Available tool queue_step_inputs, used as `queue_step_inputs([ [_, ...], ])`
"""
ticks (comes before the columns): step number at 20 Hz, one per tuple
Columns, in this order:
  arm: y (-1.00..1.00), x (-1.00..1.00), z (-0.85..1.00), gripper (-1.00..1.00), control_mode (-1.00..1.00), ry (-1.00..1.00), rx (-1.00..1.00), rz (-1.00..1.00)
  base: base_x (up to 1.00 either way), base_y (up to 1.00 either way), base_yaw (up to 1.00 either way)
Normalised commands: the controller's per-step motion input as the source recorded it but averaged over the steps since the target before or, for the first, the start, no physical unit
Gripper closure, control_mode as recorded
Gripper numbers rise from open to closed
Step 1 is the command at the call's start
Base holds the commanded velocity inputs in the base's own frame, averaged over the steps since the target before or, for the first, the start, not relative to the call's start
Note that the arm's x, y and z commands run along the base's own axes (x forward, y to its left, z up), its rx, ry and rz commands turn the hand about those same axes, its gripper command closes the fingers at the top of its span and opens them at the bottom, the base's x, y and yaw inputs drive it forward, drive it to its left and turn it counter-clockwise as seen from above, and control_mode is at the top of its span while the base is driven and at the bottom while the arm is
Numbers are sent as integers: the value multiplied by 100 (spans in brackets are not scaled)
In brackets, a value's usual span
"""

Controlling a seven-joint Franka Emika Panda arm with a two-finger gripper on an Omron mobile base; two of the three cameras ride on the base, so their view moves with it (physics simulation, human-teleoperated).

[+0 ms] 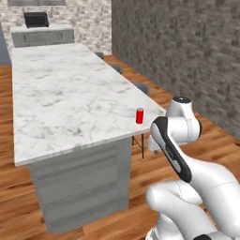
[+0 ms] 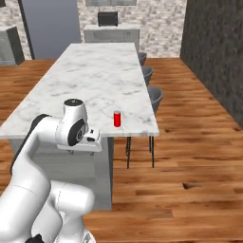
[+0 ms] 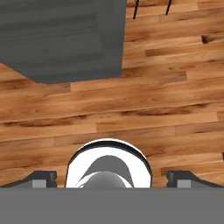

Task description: Four empty soda cans are scattered around the kitchen. Gather all the cans and cluster them next to the stove for recycling.

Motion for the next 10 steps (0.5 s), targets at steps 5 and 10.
queue_step_inputs([
  [5,0,0,0,-100,100,0,0,0,42,-8,17],
  [10,0,0,0,-100,100,0,0,0,68,-18,16],
])
